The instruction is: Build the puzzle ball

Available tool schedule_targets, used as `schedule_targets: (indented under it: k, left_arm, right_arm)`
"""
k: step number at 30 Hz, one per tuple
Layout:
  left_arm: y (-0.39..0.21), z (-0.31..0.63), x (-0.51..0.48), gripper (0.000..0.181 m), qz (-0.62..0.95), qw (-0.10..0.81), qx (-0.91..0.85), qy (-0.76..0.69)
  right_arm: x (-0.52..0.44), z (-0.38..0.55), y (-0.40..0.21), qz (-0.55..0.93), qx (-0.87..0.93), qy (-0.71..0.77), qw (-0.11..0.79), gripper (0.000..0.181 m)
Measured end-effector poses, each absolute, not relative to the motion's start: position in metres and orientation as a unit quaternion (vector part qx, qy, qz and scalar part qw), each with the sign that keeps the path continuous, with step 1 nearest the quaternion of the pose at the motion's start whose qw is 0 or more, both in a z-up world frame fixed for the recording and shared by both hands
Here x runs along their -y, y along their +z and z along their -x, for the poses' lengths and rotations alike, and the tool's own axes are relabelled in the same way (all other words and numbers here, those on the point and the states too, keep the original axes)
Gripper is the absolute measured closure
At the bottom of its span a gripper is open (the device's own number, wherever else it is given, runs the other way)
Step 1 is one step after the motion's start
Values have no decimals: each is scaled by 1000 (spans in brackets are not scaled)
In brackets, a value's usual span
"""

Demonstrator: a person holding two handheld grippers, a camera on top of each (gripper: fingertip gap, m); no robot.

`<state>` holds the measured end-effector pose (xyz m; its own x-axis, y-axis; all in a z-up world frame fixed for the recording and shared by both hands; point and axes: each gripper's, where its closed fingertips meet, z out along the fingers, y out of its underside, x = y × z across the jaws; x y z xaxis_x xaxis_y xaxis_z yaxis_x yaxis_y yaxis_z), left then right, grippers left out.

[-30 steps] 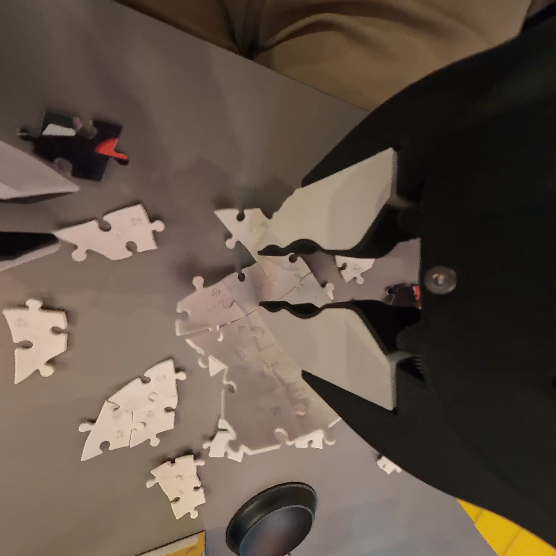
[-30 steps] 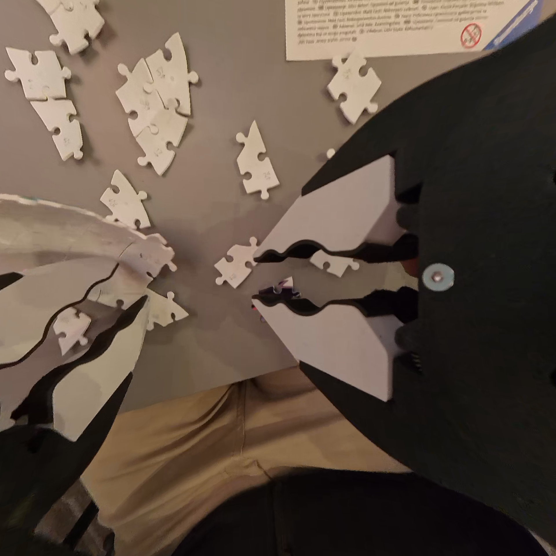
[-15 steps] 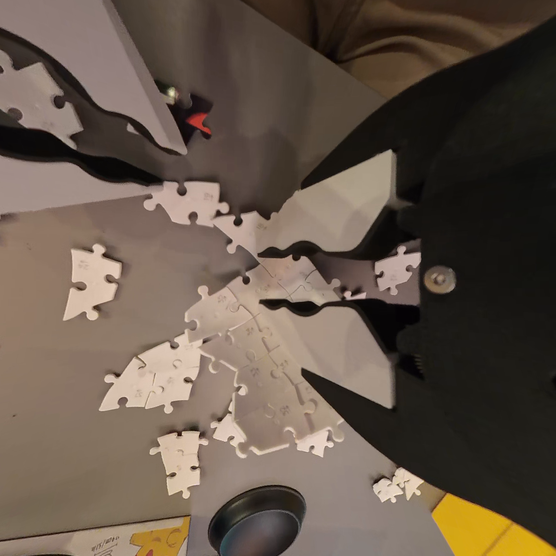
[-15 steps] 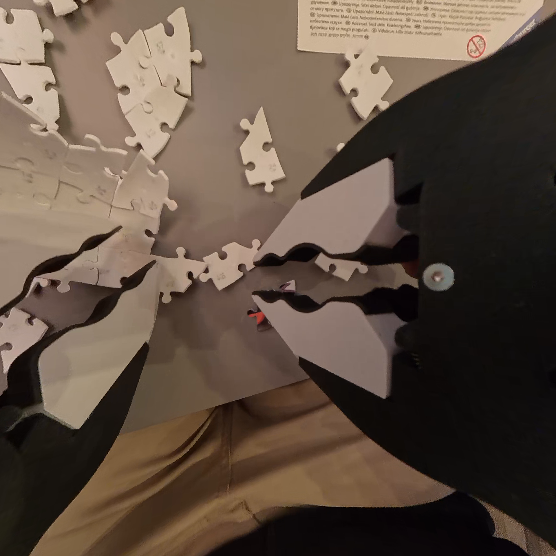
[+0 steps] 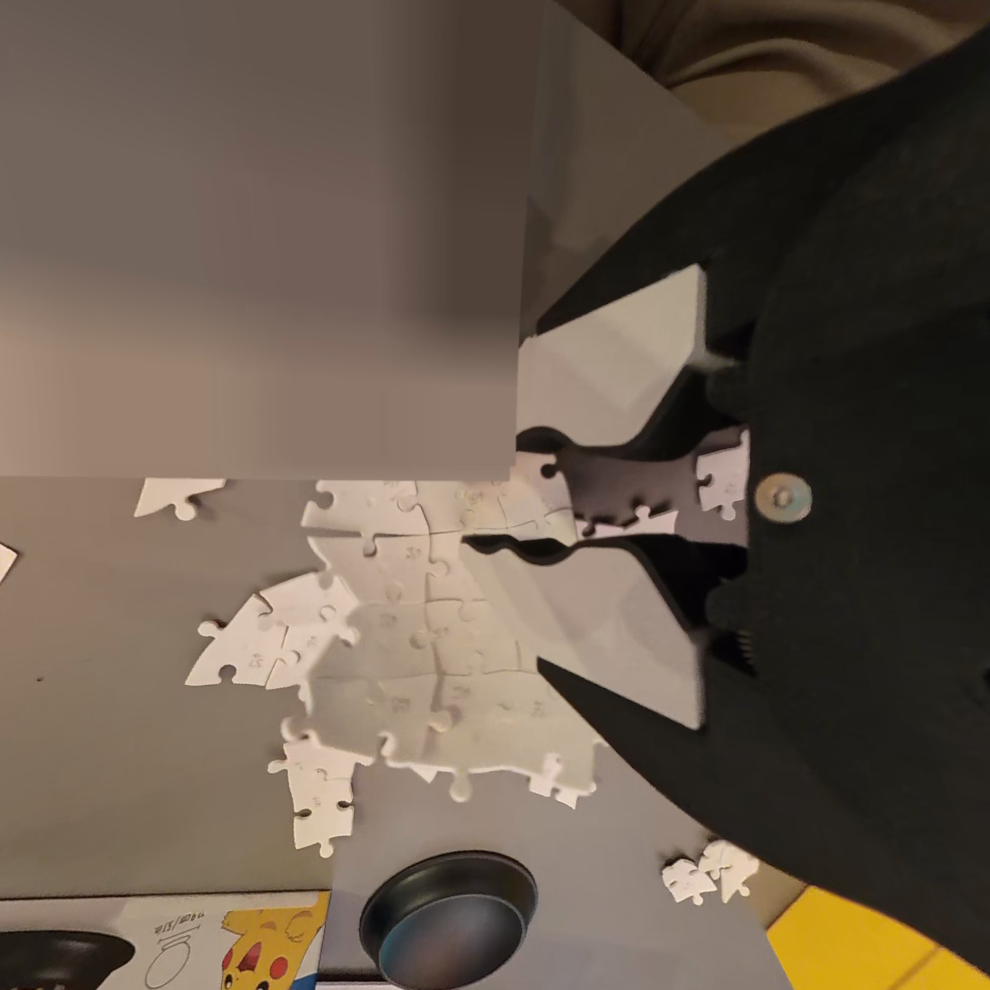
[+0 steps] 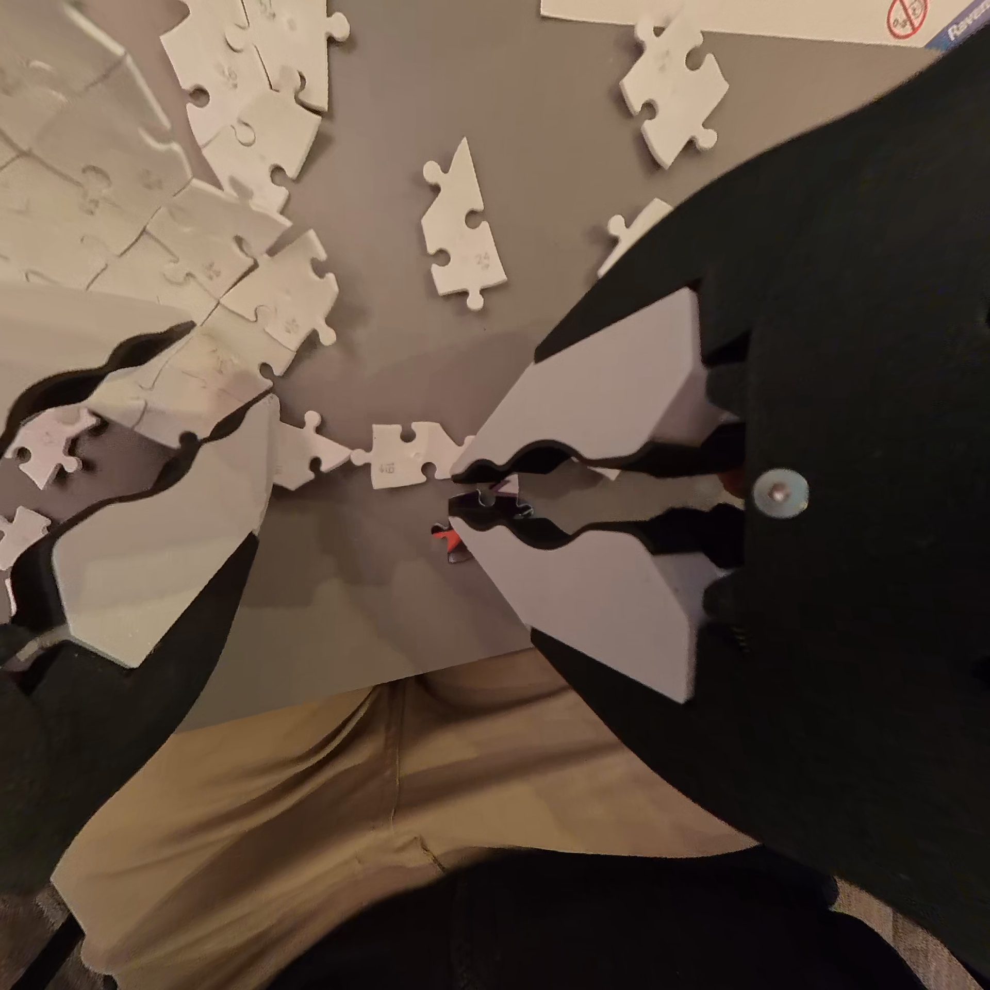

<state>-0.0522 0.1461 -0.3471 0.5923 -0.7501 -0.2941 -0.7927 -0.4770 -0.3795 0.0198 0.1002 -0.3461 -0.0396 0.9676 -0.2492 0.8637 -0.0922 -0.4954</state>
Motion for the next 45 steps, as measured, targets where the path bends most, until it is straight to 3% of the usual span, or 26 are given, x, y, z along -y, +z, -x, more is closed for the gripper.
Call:
schedule_targets:
  k: [9, 13, 26, 34, 45]
  left_arm:
    - [-314, 65, -149, 150, 853, 282, -440, 10]
    - [-302, 88, -162, 141, 867, 302, -396, -18]
    - [-329, 79, -198, 115, 871, 252, -413, -85]
    - [-346, 65, -201, 147, 868, 233, -425, -112]
    - [-315, 74, -204, 178, 876, 342, -301, -156]
  right_arm:
    - [-105, -16, -333, 689, 652, 295, 116, 169]
    - [-110, -17, -333, 696, 644, 293, 120, 167]
    - [-109, -16, -340, 699, 647, 283, 114, 167]
    - [-105, -14, -345, 696, 653, 280, 106, 168]
    - [-106, -15, -345, 699, 650, 279, 106, 168]
